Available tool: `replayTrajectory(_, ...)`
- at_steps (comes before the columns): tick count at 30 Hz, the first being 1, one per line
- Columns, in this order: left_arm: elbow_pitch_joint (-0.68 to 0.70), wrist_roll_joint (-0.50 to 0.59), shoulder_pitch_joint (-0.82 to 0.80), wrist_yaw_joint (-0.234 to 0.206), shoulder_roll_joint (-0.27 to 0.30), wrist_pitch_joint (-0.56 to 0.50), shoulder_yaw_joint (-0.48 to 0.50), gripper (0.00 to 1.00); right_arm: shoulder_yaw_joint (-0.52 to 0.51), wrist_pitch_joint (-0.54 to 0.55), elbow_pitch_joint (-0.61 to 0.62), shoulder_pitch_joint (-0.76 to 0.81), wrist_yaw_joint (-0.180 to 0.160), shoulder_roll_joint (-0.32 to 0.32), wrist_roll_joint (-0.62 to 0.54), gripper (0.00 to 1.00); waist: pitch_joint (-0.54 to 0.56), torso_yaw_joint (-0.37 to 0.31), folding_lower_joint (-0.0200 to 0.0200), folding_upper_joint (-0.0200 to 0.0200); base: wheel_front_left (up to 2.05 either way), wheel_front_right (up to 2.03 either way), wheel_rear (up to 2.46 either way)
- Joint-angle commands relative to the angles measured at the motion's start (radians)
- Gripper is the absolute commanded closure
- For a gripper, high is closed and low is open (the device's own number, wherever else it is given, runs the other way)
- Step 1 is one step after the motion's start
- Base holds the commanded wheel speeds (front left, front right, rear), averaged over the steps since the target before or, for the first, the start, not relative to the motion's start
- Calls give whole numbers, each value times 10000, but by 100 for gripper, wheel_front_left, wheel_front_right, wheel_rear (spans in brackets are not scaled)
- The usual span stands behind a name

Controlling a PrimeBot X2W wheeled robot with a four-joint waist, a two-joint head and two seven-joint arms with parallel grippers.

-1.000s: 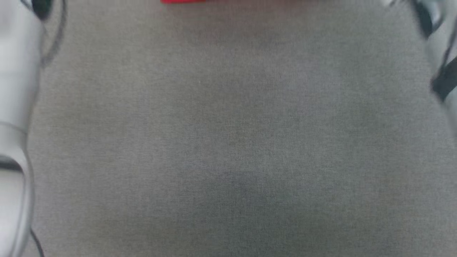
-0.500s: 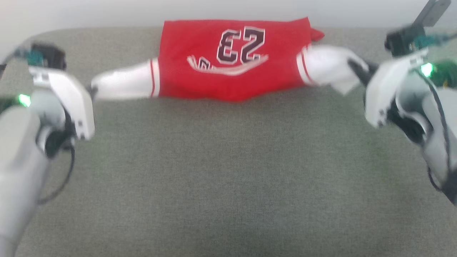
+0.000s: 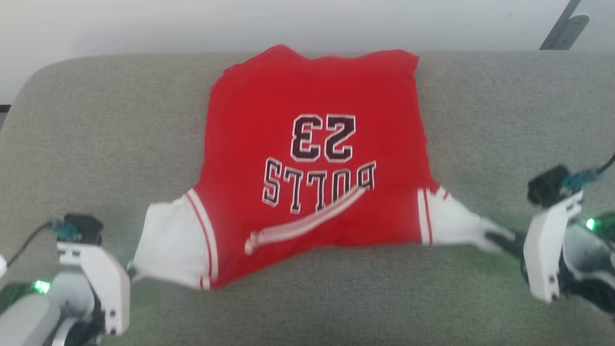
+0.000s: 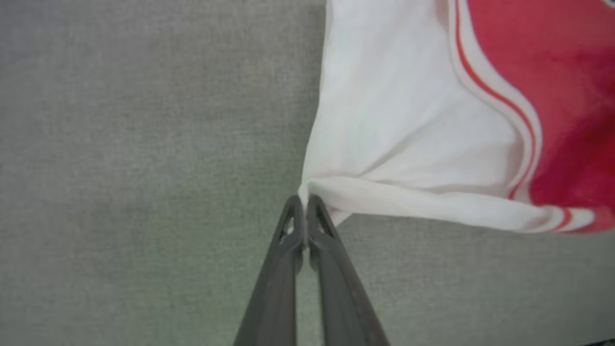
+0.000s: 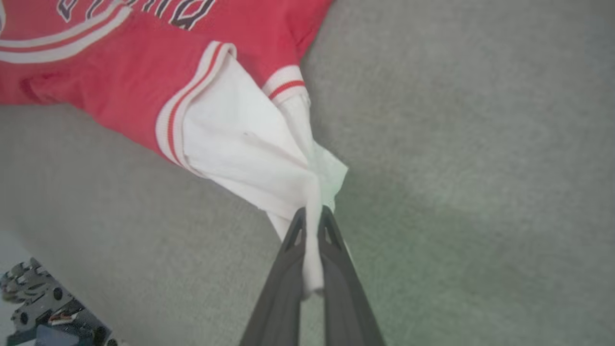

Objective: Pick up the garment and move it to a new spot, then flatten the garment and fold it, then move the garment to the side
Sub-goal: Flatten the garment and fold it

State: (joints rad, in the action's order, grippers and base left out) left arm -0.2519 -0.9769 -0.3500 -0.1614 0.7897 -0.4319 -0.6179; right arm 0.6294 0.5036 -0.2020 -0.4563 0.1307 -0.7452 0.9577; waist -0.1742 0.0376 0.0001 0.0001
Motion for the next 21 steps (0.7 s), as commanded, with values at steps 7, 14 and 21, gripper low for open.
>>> replayTrajectory(7, 1737, -253, 1744, -1653, 1094, -784, 95, 100, -516, 1436, 1555, 1740, 1, -791, 412, 100, -133, -66, -1, -1, 0, 0, 0)
replayTrajectory(14, 2749, -501, 2440, -2363, 1278, -995, 165, 100, -1239, 2258, 2413, 2905, 1, -877, 324, 100, -273, -98, -1, -1, 0, 0, 0)
replayTrajectory(21, 3038, -304, 2321, -2407, 1032, -609, 162, 100, -1929, 2566, 2415, 3423, 1, -319, -329, 2, -305, -73, -1, -1, 0, 0, 0)
